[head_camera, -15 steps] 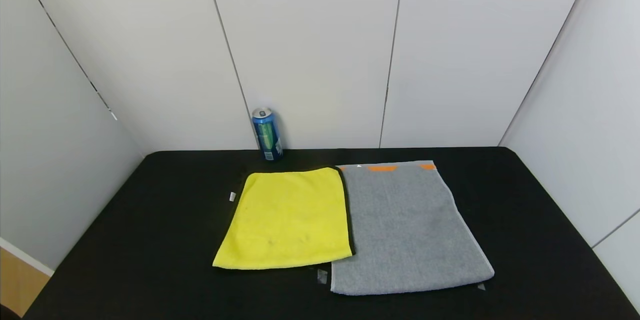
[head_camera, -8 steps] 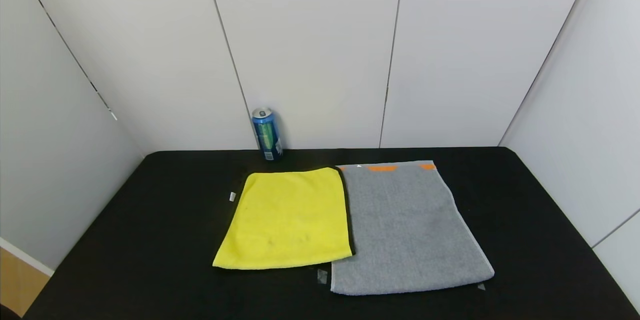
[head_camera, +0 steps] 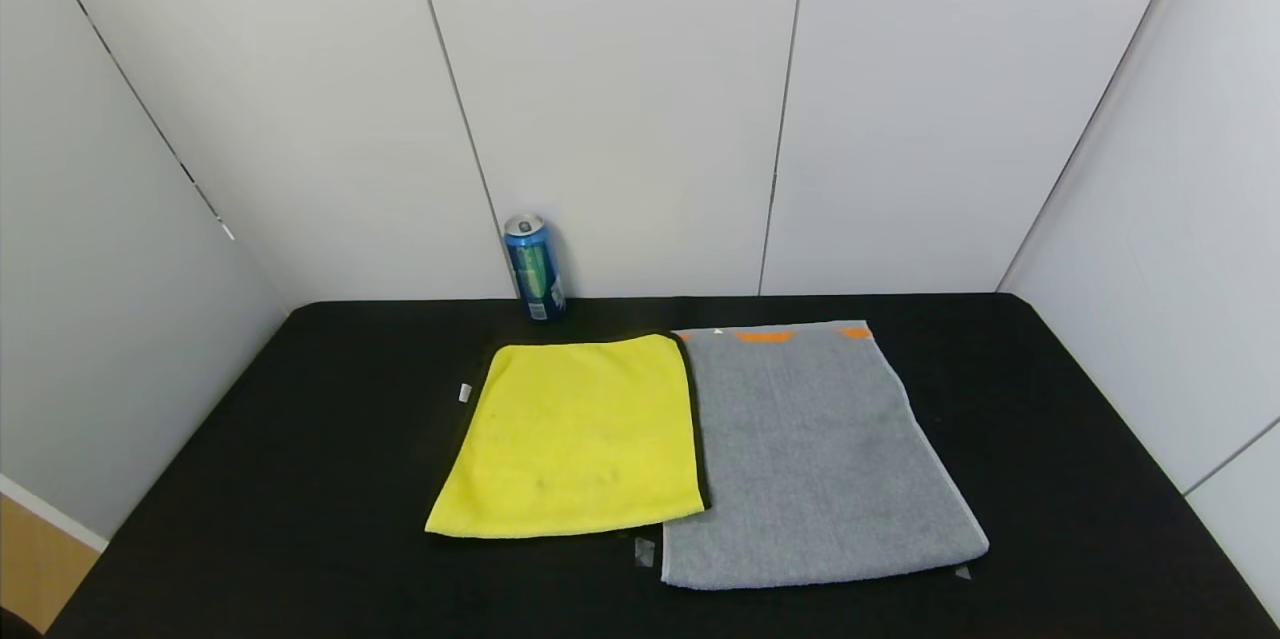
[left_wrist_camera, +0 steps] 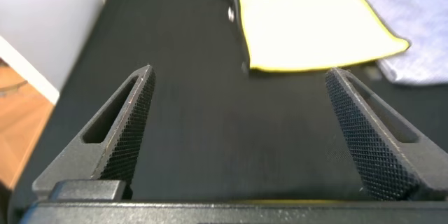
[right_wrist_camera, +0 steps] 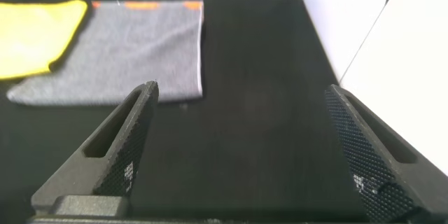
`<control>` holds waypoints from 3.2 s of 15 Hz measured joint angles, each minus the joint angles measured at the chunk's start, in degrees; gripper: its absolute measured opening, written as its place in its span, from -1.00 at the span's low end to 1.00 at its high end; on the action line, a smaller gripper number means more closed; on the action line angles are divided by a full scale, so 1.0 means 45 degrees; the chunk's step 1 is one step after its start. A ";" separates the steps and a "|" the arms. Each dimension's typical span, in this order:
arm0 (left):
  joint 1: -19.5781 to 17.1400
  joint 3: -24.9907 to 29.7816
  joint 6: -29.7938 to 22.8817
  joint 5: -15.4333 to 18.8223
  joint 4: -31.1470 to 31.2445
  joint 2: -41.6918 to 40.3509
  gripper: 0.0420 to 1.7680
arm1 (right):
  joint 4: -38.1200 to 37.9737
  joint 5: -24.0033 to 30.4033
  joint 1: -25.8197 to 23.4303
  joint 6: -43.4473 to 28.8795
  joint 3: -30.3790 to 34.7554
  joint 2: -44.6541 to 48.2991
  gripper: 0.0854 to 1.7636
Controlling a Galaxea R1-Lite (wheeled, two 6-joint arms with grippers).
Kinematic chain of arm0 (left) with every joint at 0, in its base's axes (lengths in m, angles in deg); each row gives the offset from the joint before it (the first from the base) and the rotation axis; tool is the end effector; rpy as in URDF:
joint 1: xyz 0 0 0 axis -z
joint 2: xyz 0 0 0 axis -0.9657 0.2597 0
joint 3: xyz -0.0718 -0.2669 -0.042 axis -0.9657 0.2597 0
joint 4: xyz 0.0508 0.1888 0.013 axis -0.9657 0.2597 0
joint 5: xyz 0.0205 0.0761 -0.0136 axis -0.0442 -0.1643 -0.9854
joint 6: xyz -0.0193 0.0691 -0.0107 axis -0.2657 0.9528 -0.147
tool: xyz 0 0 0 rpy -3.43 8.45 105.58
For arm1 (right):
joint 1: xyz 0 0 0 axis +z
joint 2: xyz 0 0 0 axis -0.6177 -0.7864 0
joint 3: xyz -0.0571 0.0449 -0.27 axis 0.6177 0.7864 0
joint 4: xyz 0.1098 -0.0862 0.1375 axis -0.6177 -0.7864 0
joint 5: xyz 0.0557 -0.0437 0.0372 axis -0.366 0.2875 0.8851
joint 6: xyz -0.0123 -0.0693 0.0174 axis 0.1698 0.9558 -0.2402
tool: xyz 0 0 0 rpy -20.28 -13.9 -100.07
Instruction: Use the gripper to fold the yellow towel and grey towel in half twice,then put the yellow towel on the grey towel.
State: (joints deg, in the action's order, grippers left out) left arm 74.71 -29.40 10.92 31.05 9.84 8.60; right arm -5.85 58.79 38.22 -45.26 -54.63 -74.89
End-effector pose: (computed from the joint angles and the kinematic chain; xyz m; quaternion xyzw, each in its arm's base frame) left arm 0.0511 -0.0008 0.0844 0.0221 -0.0103 -0.0046 0.9997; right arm 0.0514 0.0000 0.0847 0.0064 -0.0142 -0.0005 0.9999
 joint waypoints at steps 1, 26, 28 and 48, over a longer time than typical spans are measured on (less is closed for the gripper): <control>0.0000 -0.0355 0.0000 0.0068 0.0073 0.0016 0.94 | -0.0236 0.0076 0.0000 -0.0035 -0.0398 -0.0016 0.94; 0.0414 -0.8048 0.0312 0.1116 -0.0070 1.2077 0.94 | 0.1403 -0.0108 0.5448 -0.0802 -1.0297 -1.5282 0.94; 0.0756 -0.8146 0.0312 0.1127 -0.0084 1.2922 0.94 | 0.1864 -0.0582 0.6323 -0.1078 -1.0527 -1.6474 0.94; 0.0805 -0.8114 -0.0195 0.3646 -0.0574 1.8042 0.94 | 0.2565 0.2766 0.8092 -0.4586 -1.3537 -2.3281 0.94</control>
State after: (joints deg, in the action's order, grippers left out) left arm 78.33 -65.91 10.04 47.45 7.25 89.78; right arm 5.69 71.24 74.64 -65.90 -115.55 -179.66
